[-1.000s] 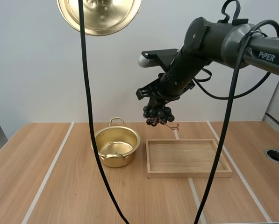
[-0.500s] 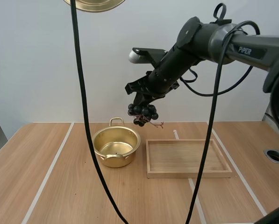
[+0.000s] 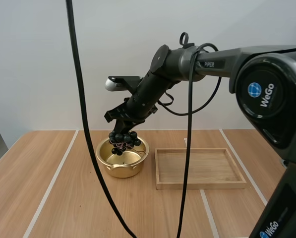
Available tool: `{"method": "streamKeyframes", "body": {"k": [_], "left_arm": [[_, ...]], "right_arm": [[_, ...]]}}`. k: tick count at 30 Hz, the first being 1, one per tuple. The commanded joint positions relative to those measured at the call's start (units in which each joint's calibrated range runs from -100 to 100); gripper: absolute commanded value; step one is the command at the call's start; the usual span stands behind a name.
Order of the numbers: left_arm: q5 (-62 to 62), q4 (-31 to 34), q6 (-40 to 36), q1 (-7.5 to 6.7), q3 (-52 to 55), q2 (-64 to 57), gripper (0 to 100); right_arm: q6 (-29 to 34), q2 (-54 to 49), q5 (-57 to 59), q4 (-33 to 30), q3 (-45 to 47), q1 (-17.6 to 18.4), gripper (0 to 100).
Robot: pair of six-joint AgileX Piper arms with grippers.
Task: Open the pot, put the grape inside, and close it
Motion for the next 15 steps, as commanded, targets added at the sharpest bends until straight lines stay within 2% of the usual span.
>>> {"method": "streamKeyframes", "body": {"k": [1, 15], "left_arm": [[0.2, -1.1, -0.5, -0.21, -0.9, -0.3, 0], [2.8, -1.1, -0.6, -0.21, -0.9, -0.3, 0]], "right_arm": [[-0.8, 0.9, -3.2, 0.4, -0.4, 0.1, 0], [-1.2, 8.2, -4.4, 0.4, -7.5, 0.1, 0]]}}
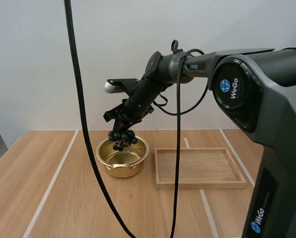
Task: Open the pot, put the grape inside, and close it
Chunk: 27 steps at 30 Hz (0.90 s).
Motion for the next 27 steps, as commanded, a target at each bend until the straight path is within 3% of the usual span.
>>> {"method": "streamKeyframes", "body": {"k": [1, 27], "left_arm": [[-0.9, -1.0, -0.5, -0.21, -0.5, -0.2, 0], [1.1, -1.0, -0.5, -0.21, -0.5, 0.0, 0]], "right_arm": [[-0.8, 1.1, 0.1, 0.4, -0.9, 0.1, 0], [-1.7, 10.8, -0.7, 0.8, -0.9, 0.1, 0]]}}
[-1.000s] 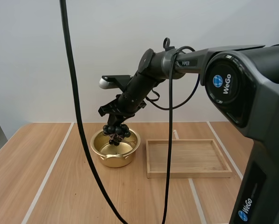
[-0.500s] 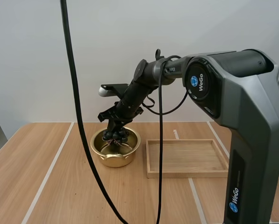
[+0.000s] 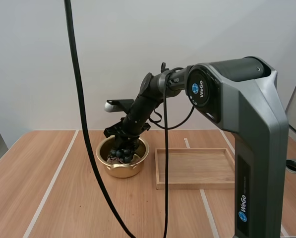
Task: Open the pot, put the grape inside, and close it
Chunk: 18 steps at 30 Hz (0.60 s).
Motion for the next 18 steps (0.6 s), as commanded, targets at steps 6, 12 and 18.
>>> {"method": "streamKeyframes", "body": {"k": [6, 12, 18], "left_arm": [[0.0, -0.6, -0.5, -0.21, -0.5, 0.0, 0], [0.2, -0.1, -0.5, -0.21, -0.5, 0.0, 0], [0.2, 0.0, -0.5, -0.21, -0.5, 0.0, 0]], "right_arm": [[-0.8, -0.1, 0.9, -0.6, -0.3, 0.0, 0], [-0.8, -0.1, 1.9, -1.4, 0.5, 0.0, 0], [-0.8, -0.1, -0.6, -1.9, 1.6, 0.0, 0]]}}
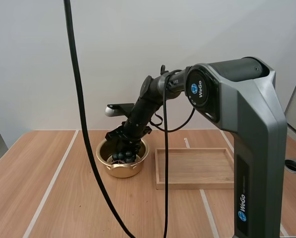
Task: Open the pot, put the grape inside, and close it
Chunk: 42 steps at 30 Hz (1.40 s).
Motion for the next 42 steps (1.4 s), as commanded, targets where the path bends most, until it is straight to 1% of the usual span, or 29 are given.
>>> {"method": "streamKeyframes", "body": {"k": [1, 12, 42], "left_arm": [[-0.2, -0.2, -0.5, -0.21, -0.5, 0.0, 0], [0.8, -0.2, -0.5, -0.21, -0.5, 0.0, 0], [3.4, -1.3, -0.5, -0.21, -0.5, 0.0, 0]], "right_arm": [[-0.8, -0.3, -2.0, -0.6, 0.3, 0.0, 0], [-0.8, -0.3, -0.4, -0.6, 0.4, 0.0, 0], [0.3, -0.3, -1.9, -0.8, 0.4, 0.0, 0]]}}
